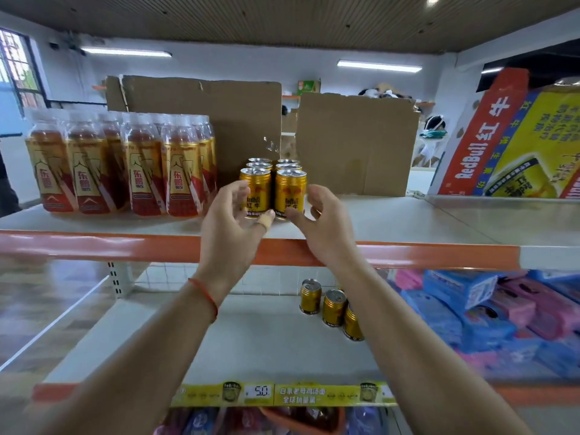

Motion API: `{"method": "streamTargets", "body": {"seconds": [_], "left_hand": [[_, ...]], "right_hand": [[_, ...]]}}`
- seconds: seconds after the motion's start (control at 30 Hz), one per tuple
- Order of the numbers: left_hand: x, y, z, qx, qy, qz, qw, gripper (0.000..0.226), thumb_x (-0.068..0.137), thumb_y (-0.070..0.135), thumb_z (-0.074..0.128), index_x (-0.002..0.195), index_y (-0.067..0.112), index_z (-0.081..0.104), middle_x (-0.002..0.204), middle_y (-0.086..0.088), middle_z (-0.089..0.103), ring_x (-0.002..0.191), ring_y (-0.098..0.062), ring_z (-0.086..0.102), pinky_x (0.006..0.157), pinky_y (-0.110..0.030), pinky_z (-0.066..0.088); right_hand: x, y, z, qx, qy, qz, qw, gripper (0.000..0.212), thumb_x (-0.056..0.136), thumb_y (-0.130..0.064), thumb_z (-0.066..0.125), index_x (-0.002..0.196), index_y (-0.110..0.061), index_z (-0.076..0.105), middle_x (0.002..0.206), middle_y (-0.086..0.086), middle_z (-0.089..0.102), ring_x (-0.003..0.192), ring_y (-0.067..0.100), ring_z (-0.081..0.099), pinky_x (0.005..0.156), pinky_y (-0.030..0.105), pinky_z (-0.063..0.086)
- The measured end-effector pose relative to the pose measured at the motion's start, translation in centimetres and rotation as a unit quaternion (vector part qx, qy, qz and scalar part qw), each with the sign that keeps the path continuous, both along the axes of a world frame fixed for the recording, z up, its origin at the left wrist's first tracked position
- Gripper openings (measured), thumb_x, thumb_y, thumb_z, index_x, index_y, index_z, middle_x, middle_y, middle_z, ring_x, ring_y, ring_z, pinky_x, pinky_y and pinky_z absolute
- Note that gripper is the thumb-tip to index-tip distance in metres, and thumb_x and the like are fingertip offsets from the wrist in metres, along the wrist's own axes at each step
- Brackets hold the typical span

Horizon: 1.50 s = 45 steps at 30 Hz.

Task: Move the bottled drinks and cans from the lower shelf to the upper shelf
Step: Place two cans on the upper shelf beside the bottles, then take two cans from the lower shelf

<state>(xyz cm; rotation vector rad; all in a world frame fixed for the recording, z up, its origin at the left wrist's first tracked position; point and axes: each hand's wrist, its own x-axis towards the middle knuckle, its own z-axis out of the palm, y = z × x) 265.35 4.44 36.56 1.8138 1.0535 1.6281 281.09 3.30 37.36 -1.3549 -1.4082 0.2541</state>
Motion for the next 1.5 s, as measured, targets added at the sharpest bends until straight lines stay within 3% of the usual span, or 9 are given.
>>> {"method": "streamTargets", "body": {"seconds": [0.17,0.3,0.47,0.6,0.87,0.93,1.1,1.2,1.5], "left_hand": [[1.3,-8.5,-5.4,0.048,-0.099,-0.105,0.988,0.035,0.089,0.01,0.07,0.121,0.017,0.058,0.118,0.002,0.066,0.114,-0.013,0.063,0.093,-0.022,0.052],[1.9,-10.8,-12.4,-0.023,-0.06,-0.174,0.983,0.026,0.087,0.033,0.067,0.112,0.035,0.061,0.115,0.009,0.067,0.112,-0.016,0.065,0.092,-0.023,0.053],[4.4,-6.0,-19.7,-0.164,0.06,-0.175,0.969,0.028,0.087,0.016,0.072,0.113,0.023,0.062,0.108,0.017,0.067,0.103,0.0,0.065,0.091,-0.031,0.057],[7.9,-1.3,-22.5,-0.256,0.095,-0.174,0.946,0.035,0.085,0.012,0.075,0.116,0.016,0.06,0.112,0.002,0.067,0.102,-0.013,0.066,0.081,-0.027,0.054],[16.0,6.4,-22.3,-0.253,0.207,-0.157,0.932,0.026,0.08,0.014,0.076,0.076,0.024,0.052,0.074,0.009,0.054,0.07,-0.013,0.052,0.056,-0.022,0.033],[17.7,8.5,-22.6,-0.261,0.237,-0.134,0.926,0.019,0.078,0.021,0.076,0.087,0.017,0.059,0.079,0.002,0.06,0.07,-0.016,0.053,0.052,-0.022,0.031],[20.6,12.2,-24.5,-0.27,0.344,-0.103,0.893,0.076,0.077,0.024,0.076,0.143,0.026,0.039,0.142,-0.009,0.046,0.114,-0.033,0.058,0.094,-0.042,0.053],[21.7,13.4,-25.3,-0.243,0.403,-0.106,0.876,0.075,0.083,0.016,0.071,0.145,0.033,0.032,0.146,-0.007,0.042,0.117,-0.034,0.058,0.094,-0.046,0.054],[21.8,14.1,-26.2,-0.256,0.363,-0.086,0.892,0.072,0.073,0.026,0.082,0.136,0.015,0.048,0.133,-0.011,0.052,0.113,-0.033,0.058,0.095,-0.044,0.051]], "right_hand": [[-2.2,-8.1,-5.0,0.096,0.052,0.04,0.993,0.038,0.092,-0.014,0.067,0.129,-0.015,0.058,0.126,-0.005,0.063,0.118,0.011,0.058,0.102,0.029,0.048],[-1.8,-12.9,-11.7,0.135,0.053,-0.008,0.989,0.026,0.093,-0.012,0.062,0.119,-0.011,0.062,0.119,-0.006,0.064,0.113,0.013,0.061,0.095,0.031,0.051],[1.1,-11.9,-19.8,-0.051,0.126,-0.103,0.985,0.022,0.091,-0.025,0.067,0.112,-0.024,0.062,0.112,-0.011,0.066,0.108,0.004,0.06,0.096,0.029,0.051],[5.1,-8.5,-22.2,-0.15,0.157,-0.164,0.962,0.027,0.091,-0.025,0.068,0.117,-0.018,0.061,0.114,-0.006,0.064,0.109,0.009,0.059,0.098,0.03,0.05],[13.0,-1.8,-24.1,-0.237,0.068,-0.237,0.94,0.03,0.082,-0.041,0.069,0.093,-0.016,0.058,0.093,-0.001,0.064,0.088,0.019,0.061,0.075,0.039,0.051],[14.4,0.2,-25.2,-0.254,0.054,-0.234,0.937,0.036,0.08,-0.045,0.066,0.099,-0.015,0.059,0.095,0.003,0.065,0.088,0.021,0.061,0.077,0.041,0.053],[16.5,5.1,-28.3,-0.3,0.043,-0.22,0.927,0.066,0.06,-0.047,0.074,0.116,-0.021,0.052,0.11,0.005,0.065,0.1,0.022,0.062,0.086,0.043,0.055],[16.3,6.0,-28.6,-0.3,0.05,-0.22,0.927,0.082,0.057,-0.041,0.074,0.128,-0.019,0.04,0.121,0.009,0.057,0.111,0.027,0.057,0.094,0.045,0.052],[16.4,6.2,-28.4,-0.306,0.012,-0.204,0.93,0.059,0.071,-0.027,0.078,0.121,-0.012,0.051,0.121,0.009,0.052,0.11,0.025,0.052,0.092,0.035,0.045]]}}
